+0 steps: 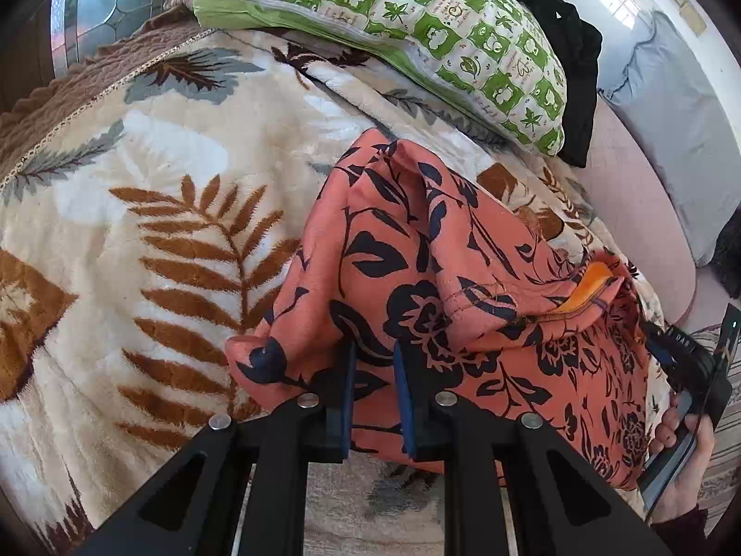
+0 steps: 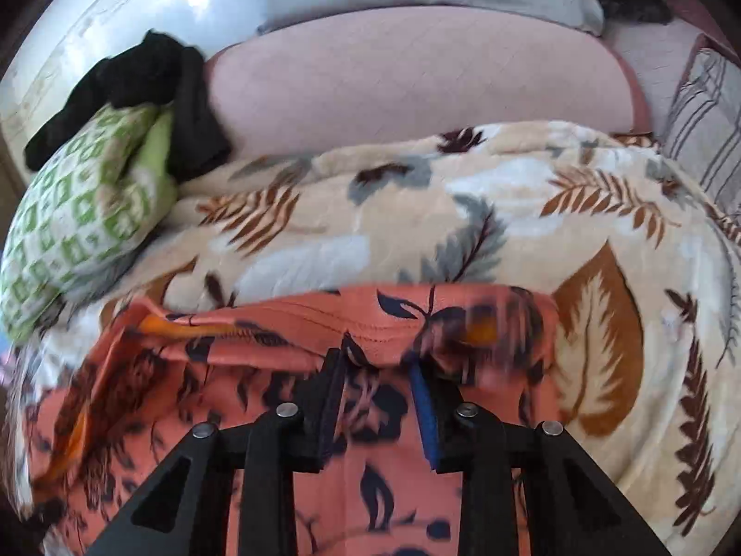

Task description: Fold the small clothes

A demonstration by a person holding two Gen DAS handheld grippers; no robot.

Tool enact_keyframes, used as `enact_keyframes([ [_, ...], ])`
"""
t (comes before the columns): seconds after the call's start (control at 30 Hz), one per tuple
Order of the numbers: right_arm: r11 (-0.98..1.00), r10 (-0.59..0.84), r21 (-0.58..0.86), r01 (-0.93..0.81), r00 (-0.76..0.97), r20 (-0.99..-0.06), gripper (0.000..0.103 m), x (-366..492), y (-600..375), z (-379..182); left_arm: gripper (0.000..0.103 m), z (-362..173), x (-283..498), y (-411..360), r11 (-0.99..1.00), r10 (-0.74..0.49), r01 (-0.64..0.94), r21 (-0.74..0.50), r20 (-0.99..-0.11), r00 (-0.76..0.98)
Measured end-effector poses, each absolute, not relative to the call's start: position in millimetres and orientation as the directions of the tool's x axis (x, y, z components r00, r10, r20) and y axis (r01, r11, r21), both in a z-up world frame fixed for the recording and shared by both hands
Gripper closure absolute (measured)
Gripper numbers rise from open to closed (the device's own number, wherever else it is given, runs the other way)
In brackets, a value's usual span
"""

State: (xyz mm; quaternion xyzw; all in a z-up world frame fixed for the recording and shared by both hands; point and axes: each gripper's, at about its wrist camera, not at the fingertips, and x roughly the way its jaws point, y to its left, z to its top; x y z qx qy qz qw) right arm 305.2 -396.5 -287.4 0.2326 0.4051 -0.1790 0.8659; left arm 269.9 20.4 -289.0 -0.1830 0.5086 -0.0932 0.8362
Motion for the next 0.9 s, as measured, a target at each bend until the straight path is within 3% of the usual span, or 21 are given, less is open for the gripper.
enact_keyframes([
  [0.07, 0.867, 0.038, 0.364, 0.340, 0.683, -0.729, 0.069, 311, -363, -270, 0.087, -291, 272, 25, 0.903, -0.374, -0.022, -0.429, -0.810, 0.453],
  [0.17, 0.942, 0.258, 0.332, 0.045, 0.535, -0.804, 0.069, 320, -276, -282, 0.092, -295, 273, 34, 0.882, -0.413, -0.024, -0.470, -0.798, 0.439],
  [0.33, 0.946, 0.323, 0.296, -0.131, 0.458, -0.828, 0.071, 328, -191, -303, 0.094, -297, 271, 39, 0.872, -0.444, 0.005, -0.490, -0.785, 0.432],
  [0.4, 0.960, 0.278, 0.249, -0.124, 0.466, -0.840, 0.071, 355, -170, -303, 0.095, -298, 271, 39, 0.873, -0.444, 0.013, -0.487, -0.784, 0.433],
  [0.47, 0.949, 0.294, 0.312, -0.050, 0.500, -0.815, 0.071, 392, -168, -293, 0.095, -299, 272, 37, 0.876, -0.443, 0.020, -0.482, -0.787, 0.429],
  [0.57, 0.864, 0.289, 0.492, 0.109, 0.692, -0.662, 0.071, 424, -197, -256, 0.095, -300, 273, 39, 0.871, -0.450, 0.012, -0.492, -0.785, 0.425],
  [0.67, 0.773, 0.321, 0.622, 0.127, 0.766, -0.556, 0.068, 411, -218, -238, 0.095, -298, 273, 38, 0.879, -0.438, 0.017, -0.477, -0.791, 0.427],
  [0.8, 0.885, 0.257, 0.454, 0.107, 0.699, -0.668, 0.068, 357, -227, -238, 0.094, -281, 267, 31, 0.918, -0.360, 0.042, -0.394, -0.786, 0.503],
  [0.9, 0.893, 0.220, 0.422, 0.155, 0.668, -0.711, 0.068, 284, -265, -243, 0.092, -269, 260, 26, 0.921, -0.351, 0.053, -0.386, -0.763, 0.542],
])
